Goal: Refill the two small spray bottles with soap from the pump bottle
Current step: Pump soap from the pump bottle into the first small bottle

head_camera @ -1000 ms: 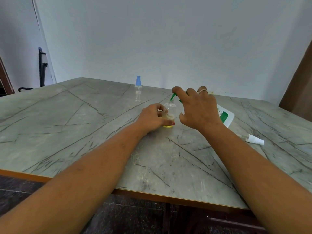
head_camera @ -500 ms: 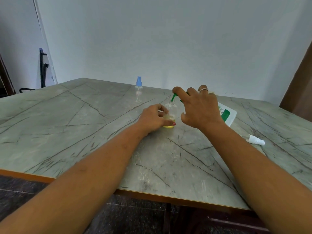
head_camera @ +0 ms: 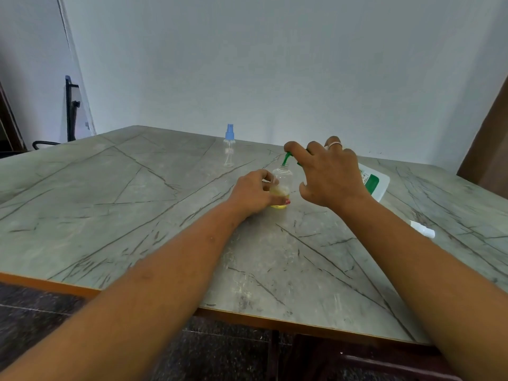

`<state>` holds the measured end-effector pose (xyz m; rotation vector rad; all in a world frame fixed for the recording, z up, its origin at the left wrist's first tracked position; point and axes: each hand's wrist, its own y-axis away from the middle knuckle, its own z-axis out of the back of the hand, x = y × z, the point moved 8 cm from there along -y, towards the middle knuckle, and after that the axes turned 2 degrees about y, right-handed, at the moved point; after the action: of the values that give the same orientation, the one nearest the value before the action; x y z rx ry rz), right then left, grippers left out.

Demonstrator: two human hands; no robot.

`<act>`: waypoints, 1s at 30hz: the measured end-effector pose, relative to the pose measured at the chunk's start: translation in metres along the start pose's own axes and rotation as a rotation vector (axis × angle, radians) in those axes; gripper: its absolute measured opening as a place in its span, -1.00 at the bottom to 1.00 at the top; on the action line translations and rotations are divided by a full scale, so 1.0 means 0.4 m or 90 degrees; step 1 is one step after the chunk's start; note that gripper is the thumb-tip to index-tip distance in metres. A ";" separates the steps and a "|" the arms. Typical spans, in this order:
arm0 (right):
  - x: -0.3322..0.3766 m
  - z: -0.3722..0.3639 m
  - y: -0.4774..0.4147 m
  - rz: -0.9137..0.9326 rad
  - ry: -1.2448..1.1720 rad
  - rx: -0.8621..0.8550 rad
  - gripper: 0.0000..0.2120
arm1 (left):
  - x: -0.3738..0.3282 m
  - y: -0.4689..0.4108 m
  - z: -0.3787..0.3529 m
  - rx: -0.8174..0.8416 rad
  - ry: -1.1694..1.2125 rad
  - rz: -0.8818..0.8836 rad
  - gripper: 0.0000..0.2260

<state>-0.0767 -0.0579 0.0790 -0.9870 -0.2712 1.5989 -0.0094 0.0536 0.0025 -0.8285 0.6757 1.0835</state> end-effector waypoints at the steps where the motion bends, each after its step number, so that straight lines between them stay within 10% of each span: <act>1: 0.001 -0.001 -0.001 -0.003 -0.002 0.001 -0.34 | 0.000 0.000 0.000 0.001 0.004 -0.002 -0.56; 30: -0.002 -0.011 -0.021 0.027 0.013 -0.017 -0.34 | -0.005 -0.001 0.002 -0.007 -0.007 -0.013 -0.53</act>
<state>-0.0678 -0.0574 0.0822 -1.0345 -0.2593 1.6267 -0.0097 0.0532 0.0046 -0.8376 0.6518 1.0740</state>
